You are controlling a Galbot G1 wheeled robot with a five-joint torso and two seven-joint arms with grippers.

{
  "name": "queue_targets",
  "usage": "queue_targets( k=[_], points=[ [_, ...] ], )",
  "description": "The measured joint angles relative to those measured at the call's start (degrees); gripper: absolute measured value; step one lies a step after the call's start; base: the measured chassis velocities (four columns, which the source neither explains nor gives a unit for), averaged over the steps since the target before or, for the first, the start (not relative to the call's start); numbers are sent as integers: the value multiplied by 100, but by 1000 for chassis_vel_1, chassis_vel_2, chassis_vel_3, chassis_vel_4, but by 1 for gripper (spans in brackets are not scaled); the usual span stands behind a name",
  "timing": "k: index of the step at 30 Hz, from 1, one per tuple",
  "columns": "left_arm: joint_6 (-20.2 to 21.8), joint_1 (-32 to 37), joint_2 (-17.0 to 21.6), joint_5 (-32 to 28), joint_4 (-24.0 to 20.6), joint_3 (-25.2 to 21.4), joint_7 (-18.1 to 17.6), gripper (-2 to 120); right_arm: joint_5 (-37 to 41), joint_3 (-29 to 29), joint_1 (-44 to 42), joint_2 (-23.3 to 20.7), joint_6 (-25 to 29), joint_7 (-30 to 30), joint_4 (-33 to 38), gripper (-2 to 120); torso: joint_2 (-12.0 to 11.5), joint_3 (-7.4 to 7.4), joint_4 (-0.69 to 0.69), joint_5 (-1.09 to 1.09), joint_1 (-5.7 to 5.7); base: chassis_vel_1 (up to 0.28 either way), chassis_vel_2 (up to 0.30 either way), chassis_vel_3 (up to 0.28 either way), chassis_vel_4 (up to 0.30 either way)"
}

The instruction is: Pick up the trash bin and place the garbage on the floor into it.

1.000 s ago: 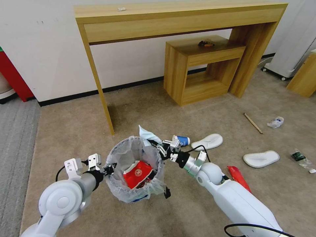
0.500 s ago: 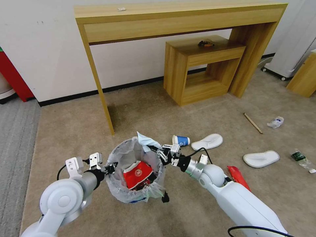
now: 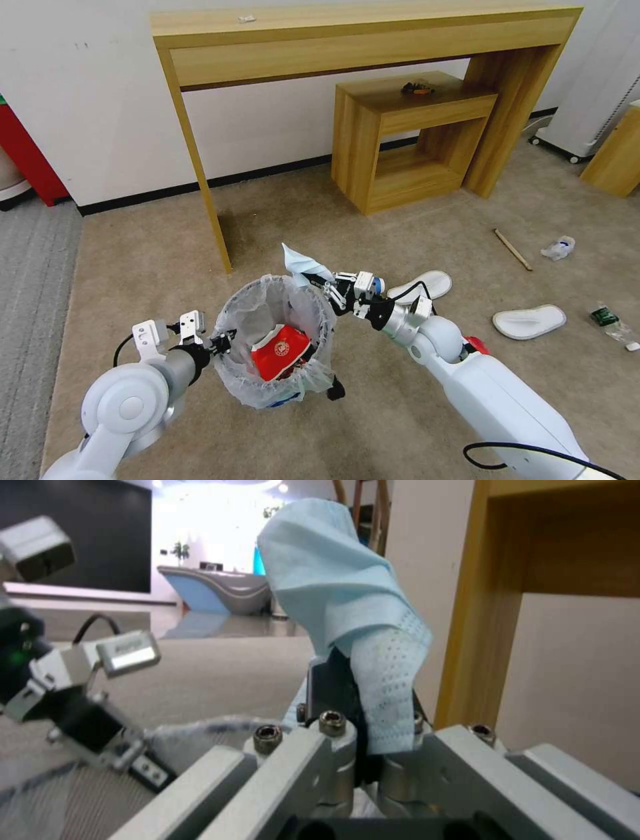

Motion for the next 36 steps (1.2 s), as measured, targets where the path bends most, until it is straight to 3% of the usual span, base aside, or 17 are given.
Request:
queue_targets(
  k=[6,8,18,20,31,36],
  points=[
    [0,55,-38,-32,-93,16,5,0,-132,-21,-87,33,-1,77,-60,5,0,0,0,0,0,0,0,0,0],
    [0,83,-49,-49,-134,16,8,0,-156,-39,-95,40,-2,105,-69,17,0,0,0,0,0,0,0,0,0],
    [0,8,-74,-39,-106,81,8,0,-170,-187,-60,52,-37,109,-12,50,0,0,0,0,0,0,0,0,0],
    [0,-35,-101,-35,-89,123,8,0,-197,-242,-61,80,-37,108,-20,62,0,0,0,0,0,0,0,0,0],
    [1,-118,-118,-27,-47,169,5,0,-217,-306,-10,63,-37,94,-47,98,0,0,0,0,0,0,0,0,0],
    [1,-149,-124,-26,-41,175,5,0,-219,-306,-30,46,-38,78,-39,100,0,0,0,0,0,0,0,0,0]
  ],
)
